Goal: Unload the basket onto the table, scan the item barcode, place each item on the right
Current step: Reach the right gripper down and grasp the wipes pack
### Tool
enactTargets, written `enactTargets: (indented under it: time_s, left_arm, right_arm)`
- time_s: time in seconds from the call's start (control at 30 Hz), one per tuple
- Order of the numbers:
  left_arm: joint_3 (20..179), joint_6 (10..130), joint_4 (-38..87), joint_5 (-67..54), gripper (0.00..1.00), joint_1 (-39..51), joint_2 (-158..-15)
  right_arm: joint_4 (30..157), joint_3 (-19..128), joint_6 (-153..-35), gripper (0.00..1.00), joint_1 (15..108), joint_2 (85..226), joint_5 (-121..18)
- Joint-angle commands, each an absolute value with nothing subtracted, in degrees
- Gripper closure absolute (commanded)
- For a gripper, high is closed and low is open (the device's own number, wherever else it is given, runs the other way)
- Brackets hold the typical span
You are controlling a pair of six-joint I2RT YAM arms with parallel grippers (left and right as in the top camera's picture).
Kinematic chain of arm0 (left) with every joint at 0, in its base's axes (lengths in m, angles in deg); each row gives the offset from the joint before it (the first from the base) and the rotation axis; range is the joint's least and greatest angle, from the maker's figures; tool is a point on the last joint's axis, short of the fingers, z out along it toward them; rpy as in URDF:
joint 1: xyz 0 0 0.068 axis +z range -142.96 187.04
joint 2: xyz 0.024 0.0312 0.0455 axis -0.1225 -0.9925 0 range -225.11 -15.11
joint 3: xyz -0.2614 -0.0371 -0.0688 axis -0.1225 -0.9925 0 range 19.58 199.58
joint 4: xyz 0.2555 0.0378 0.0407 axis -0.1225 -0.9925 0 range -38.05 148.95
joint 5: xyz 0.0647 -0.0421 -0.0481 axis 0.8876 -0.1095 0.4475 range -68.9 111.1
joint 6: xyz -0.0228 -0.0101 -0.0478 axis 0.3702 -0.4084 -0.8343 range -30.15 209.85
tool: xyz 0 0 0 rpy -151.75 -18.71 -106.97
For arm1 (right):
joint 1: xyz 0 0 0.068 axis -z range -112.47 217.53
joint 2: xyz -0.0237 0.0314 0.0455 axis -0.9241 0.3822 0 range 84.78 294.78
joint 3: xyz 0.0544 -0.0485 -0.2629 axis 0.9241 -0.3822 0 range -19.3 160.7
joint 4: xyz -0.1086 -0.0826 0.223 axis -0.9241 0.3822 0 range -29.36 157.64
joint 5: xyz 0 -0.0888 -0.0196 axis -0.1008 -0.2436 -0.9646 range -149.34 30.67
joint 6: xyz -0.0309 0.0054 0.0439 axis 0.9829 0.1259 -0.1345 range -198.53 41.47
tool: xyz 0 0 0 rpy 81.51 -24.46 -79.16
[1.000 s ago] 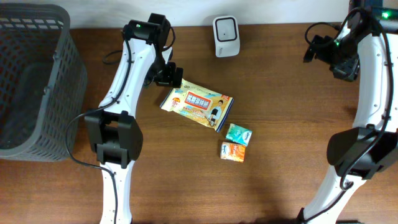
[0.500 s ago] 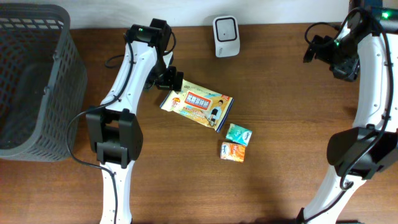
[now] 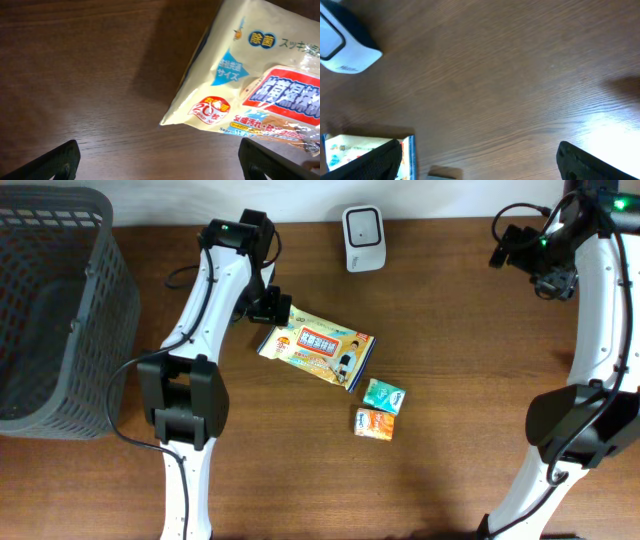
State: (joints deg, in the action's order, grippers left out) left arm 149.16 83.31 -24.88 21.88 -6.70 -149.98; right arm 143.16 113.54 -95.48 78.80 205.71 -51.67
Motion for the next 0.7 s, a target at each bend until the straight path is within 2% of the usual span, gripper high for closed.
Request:
enactTargets:
  time_s: [0.0,0.03,0.1,0.27,0.4,0.53,0.67]
  left_arm:
    - [148.61,81.43,-23.64,22.73,0.01,-4.78,-149.26]
    - [148.61,79.35,-22.96,22.93,0.01,-4.12,-149.26]
    - [148.61,77.34,-22.02,22.79,0.01,-2.96,-149.26]
    - [148.61,77.23,-21.41,22.93,0.01,-1.39,-149.26]
    - [148.61,76.31,-21.08,25.61,0.01,-0.43,-149.26]
    - [148.61,73.97,-20.93,25.46,0.01,1.36,-149.26]
    - [148.61,74.0,-21.17,25.42,0.01,2.57,-149.26]
  right_arm:
    - [142.61,113.15,-95.09,0.02,78.36,206.3,-36.24]
    - [141.98,112.97,-91.46,0.01,77.22,206.67,-30.01]
    - [141.48,112.53,-85.67,0.01,74.23,207.41,-26.95]
    - [140.91,111.75,-68.57,0.0,62.56,210.1,-32.07]
    - [138.52,111.75,-66.24,0.11,53.18,212.74,-43.11]
    - [138.2,111.73,-65.01,0.11,45.69,215.52,-49.42]
    - [138.33,111.73,-64.86,0.1,41.62,218.64,-48.59]
